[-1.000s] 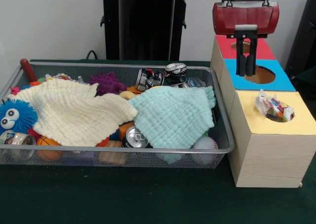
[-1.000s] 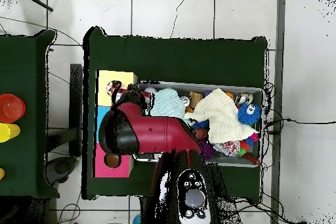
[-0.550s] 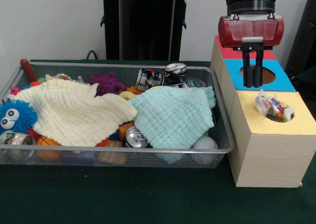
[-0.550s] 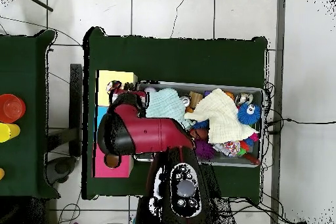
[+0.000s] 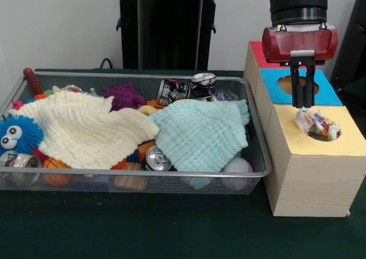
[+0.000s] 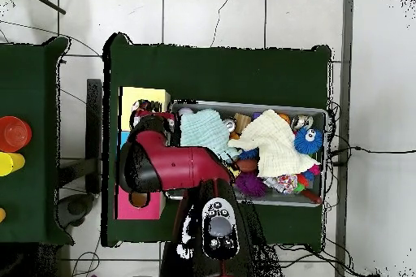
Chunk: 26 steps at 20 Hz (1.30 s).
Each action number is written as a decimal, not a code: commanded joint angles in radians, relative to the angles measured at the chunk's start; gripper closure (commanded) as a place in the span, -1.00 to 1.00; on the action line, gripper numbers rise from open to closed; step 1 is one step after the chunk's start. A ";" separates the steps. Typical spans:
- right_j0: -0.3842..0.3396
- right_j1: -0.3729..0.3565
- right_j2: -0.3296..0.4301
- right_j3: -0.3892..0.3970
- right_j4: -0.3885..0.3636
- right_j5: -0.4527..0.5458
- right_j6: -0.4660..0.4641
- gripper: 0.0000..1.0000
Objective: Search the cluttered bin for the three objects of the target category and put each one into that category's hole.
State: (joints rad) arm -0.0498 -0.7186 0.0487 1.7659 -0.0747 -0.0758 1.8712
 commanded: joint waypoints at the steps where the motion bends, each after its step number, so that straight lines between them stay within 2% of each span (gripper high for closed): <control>1: -0.002 0.059 0.008 -0.045 -0.042 -0.044 0.098 1.00; 13: 0.043 0.104 -0.055 -0.098 -0.008 -0.060 0.104 1.00; 19: 0.044 0.122 -0.047 -0.119 -0.019 -0.083 0.108 1.00; 26: 0.038 0.155 -0.033 -0.146 -0.002 0.031 0.093 1.00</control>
State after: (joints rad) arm 0.0011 -0.6252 0.0049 1.6782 -0.0745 -0.0933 1.8712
